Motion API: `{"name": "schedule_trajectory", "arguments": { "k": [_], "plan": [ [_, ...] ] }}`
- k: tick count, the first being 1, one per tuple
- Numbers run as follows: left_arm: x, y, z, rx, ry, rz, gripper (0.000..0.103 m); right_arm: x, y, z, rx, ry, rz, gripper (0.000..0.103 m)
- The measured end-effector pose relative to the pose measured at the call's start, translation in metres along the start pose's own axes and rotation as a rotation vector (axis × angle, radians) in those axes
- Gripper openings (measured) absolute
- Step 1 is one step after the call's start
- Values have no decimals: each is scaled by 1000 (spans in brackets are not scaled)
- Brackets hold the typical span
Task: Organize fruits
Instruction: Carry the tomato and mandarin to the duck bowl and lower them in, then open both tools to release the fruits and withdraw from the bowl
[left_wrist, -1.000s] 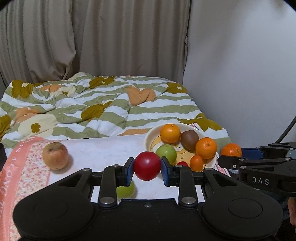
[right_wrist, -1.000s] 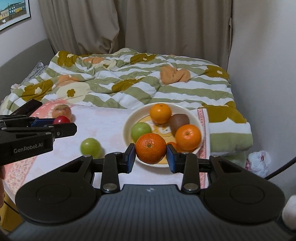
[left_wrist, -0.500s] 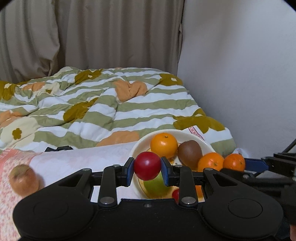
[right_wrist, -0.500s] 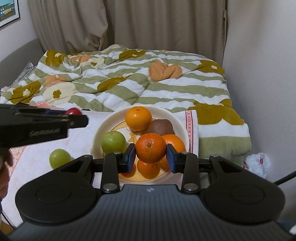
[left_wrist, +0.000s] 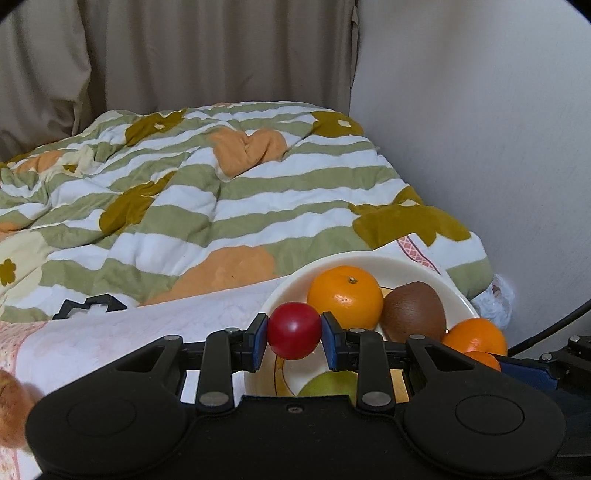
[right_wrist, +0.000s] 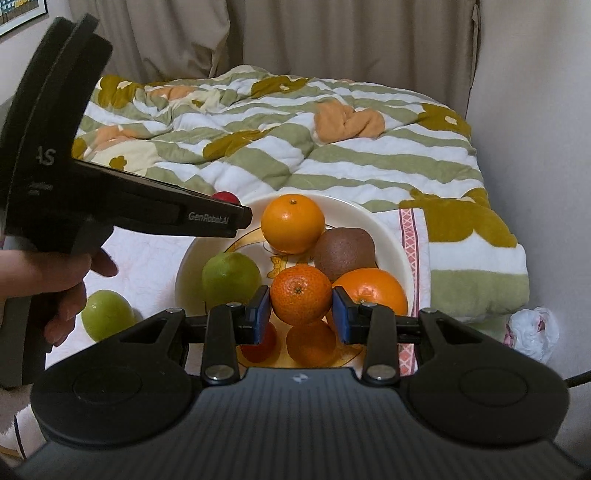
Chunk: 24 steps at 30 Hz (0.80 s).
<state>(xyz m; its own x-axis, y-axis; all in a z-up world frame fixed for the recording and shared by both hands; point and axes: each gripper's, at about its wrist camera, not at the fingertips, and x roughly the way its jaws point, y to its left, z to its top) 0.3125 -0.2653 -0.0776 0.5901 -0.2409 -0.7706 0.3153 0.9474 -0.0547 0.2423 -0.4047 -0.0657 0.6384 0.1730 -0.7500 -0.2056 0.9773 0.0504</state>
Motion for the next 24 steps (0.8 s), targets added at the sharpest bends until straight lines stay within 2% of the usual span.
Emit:
{"name": "schedule_trajectory", "arguments": {
  "k": [1,2,3,4,5,6,13,24],
  "plan": [
    [1,0,1,4,0,-1,38,1,0,0,0,0,1,51],
    [1,0,2,7,-3,0,47,1,0,0,1,-1,2,51],
    [-2,0,2,10,-12,1,61,2,0,0,2,-1,3,51],
    [-3,1,3,11,-22,3,70,2,0,0,4,-2,4,51],
    [-6,2,4,10,-37,9,85,2,-1,-1,5,-3,7,51],
    [-11,4,4,8,-53,17,91,2,-1,-1,5,-4,10,51],
    [-33,23,0,-27,-68,66,92,3,0,0,-35,-20,20,51],
    [-56,44,-25,-51,-40,129,93,35,5,4,-122,-1,67,52]
  ]
}}
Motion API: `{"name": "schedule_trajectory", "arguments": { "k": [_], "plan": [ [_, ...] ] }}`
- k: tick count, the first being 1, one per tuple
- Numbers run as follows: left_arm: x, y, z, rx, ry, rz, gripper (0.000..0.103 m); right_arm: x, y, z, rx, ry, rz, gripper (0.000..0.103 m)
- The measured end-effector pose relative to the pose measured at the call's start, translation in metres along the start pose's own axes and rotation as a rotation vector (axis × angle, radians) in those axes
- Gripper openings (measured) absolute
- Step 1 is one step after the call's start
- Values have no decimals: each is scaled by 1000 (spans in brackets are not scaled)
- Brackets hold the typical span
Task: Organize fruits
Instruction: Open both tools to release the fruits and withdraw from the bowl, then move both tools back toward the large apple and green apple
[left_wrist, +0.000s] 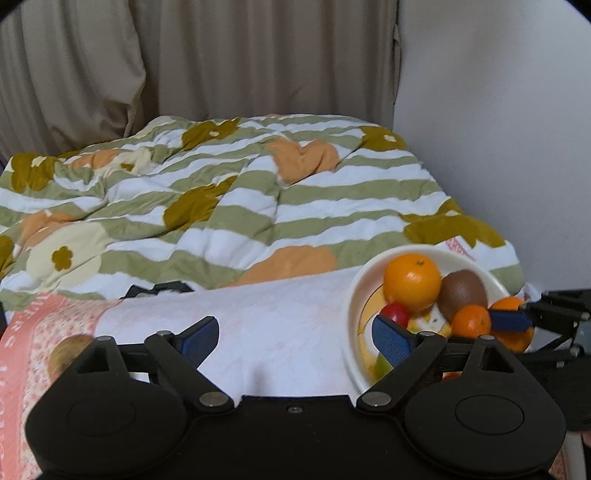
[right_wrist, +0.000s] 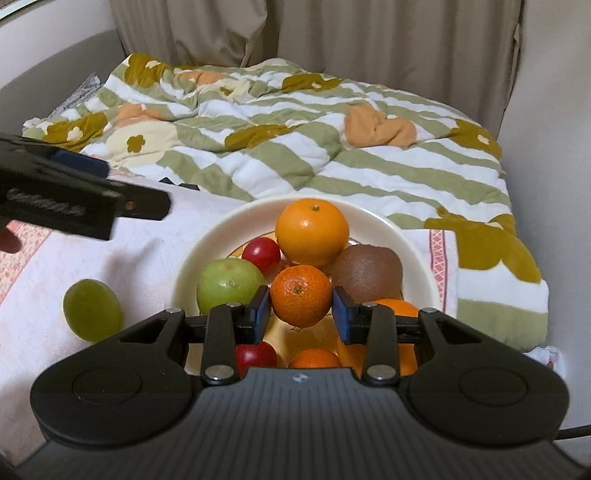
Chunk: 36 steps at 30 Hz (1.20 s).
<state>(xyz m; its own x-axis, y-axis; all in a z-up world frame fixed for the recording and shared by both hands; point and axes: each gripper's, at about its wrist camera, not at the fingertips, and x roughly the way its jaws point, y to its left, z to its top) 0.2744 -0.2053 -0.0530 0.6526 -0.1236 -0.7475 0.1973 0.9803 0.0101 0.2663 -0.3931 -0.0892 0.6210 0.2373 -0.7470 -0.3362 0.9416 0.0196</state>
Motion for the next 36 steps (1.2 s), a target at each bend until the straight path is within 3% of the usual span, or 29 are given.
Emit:
{"name": "schedule_trajectory", "arguments": {
  "k": [2,4,6,7,23,34,36],
  "plan": [
    [-3,3,-4,-2,0,3,93,-2,-1,0,-2,-15,2,57],
    [-6,5,-7,-6,2,11,93,-8,-1,0,1,-42,4,73],
    [-8,7,-10,-15,2,12,93,-16,-1,-1,10,-75,1,99],
    [-10,7,-11,-19,0,12,93,-20,-1,-2,14,-88,-7,103],
    [-68,-2,-26,-23,-93,25,93,-76,5,-13,77,-129,-55,103],
    [-133,2,-58,-66,-168,52,93,-124,25,-23,94,-114,-23,103],
    [-146,4,-64,-58,-184,56,99,-132,31,-26,87,-120,-27,103]
  ]
}}
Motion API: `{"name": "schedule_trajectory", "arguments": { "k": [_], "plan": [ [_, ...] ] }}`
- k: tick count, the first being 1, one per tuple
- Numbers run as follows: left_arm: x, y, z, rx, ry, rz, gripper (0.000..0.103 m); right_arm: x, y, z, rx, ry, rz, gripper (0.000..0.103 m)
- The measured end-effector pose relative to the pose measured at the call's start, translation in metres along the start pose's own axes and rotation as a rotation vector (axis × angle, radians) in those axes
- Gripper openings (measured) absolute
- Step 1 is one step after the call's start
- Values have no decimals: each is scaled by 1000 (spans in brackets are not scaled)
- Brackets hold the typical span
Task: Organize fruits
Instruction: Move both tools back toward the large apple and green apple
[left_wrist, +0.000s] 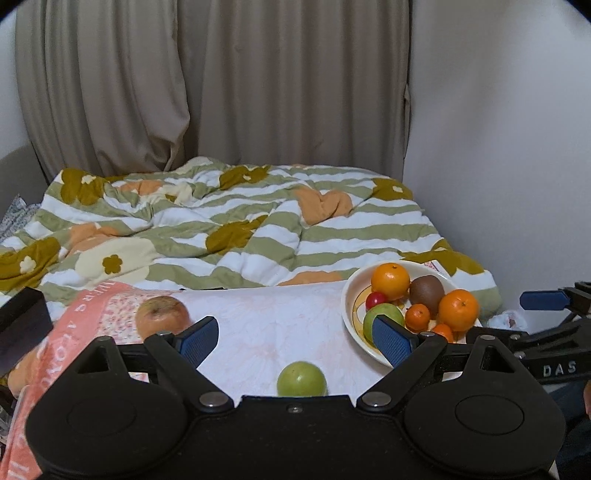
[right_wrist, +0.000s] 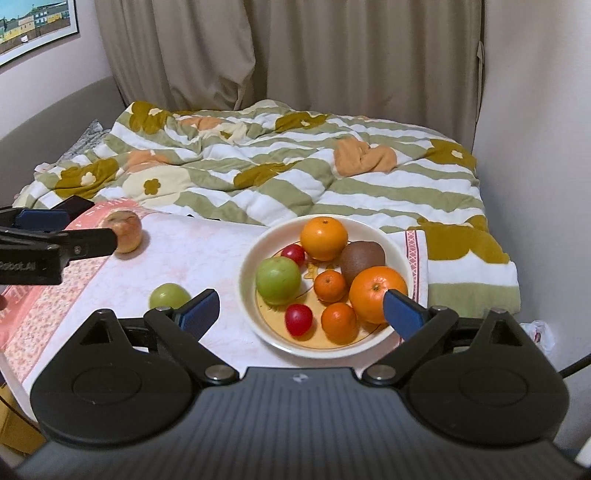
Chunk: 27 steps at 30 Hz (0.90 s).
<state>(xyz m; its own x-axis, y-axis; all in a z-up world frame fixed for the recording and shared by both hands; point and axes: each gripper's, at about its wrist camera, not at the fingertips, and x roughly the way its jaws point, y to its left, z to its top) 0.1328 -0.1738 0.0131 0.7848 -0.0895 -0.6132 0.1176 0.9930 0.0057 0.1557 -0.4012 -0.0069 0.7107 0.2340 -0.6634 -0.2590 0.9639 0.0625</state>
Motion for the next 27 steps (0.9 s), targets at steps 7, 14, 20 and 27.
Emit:
{"name": "schedule_trajectory", "arguments": {
  "k": [7,14,20,27],
  "plan": [
    [-33,25,-8,14,-37,63,103,-19,20,-2,22,-25,-18,103],
    [-38,73,-11,14,-39,80,103,-24,50,-1,68,-32,-44,103],
    [-30,112,-10,61,-12,34,103,-18,81,-4,149,-11,-91,103],
    [6,159,-11,96,39,-41,103,0,122,-9,224,29,-178,103]
  ]
}}
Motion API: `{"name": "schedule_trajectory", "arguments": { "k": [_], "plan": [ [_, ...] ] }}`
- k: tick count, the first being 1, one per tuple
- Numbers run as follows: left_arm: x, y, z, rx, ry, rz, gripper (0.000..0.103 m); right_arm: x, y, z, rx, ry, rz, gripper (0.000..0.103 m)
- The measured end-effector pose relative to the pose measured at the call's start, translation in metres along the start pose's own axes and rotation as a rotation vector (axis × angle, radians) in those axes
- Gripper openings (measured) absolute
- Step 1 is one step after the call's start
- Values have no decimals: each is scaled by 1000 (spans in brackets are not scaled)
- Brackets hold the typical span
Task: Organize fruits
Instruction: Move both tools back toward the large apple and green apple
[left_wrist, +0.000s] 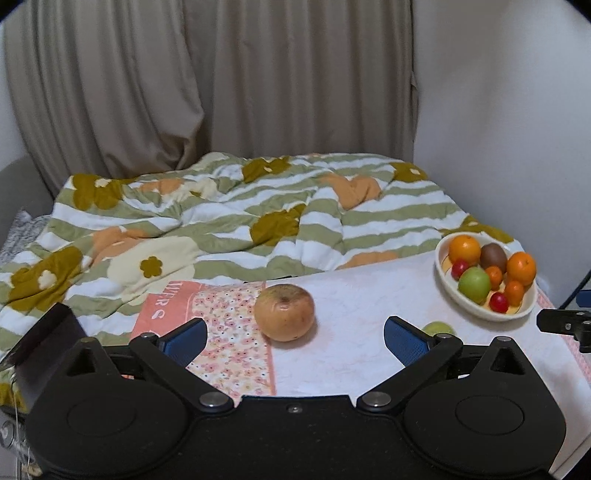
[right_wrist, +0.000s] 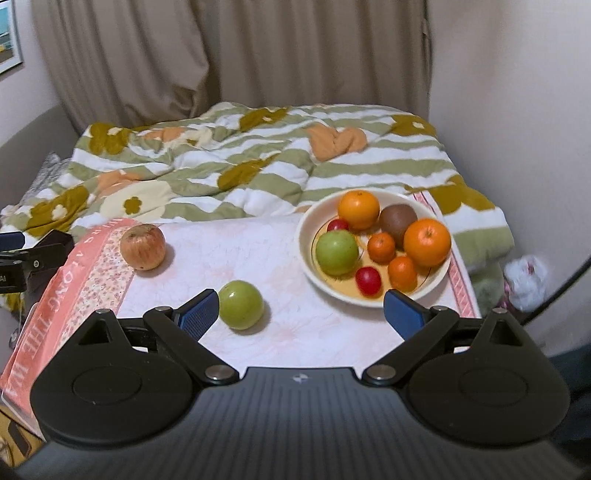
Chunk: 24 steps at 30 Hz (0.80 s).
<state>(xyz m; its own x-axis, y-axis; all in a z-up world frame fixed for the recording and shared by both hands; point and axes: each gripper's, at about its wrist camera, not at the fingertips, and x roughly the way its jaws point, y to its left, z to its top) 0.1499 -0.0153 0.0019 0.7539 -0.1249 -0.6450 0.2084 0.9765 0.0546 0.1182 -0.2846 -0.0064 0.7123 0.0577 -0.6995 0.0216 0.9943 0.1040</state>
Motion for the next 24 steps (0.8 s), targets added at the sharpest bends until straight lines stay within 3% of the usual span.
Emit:
{"name": "schedule_trajectory", "arguments": {
  "k": [10,24],
  "plan": [
    [60,42,5,-2,65,-86,103,38,52,-7,50,40,-36,103],
    [139,45,11,-48,182,-115,103,120,75,-3,-49,167,-75,103]
  ]
}}
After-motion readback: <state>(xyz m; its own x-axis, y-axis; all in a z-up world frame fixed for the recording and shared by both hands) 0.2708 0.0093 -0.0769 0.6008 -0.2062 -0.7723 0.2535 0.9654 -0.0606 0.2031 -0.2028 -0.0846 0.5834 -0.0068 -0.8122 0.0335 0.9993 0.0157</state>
